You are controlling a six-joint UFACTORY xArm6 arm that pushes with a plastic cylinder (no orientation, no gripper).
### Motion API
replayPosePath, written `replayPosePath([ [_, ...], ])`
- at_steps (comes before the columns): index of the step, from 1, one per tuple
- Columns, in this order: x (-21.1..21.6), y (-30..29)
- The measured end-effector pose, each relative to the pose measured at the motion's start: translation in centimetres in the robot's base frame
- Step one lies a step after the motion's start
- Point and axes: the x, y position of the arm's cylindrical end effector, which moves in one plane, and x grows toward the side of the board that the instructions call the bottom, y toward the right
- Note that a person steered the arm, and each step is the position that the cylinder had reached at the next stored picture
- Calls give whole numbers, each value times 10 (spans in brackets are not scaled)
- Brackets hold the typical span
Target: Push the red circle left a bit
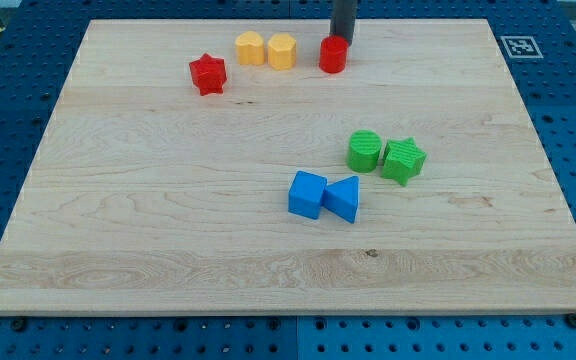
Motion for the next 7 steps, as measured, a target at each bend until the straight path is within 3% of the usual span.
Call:
replayPosePath([
  [2,44,1],
  [4,62,50],
  [7,76,-13],
])
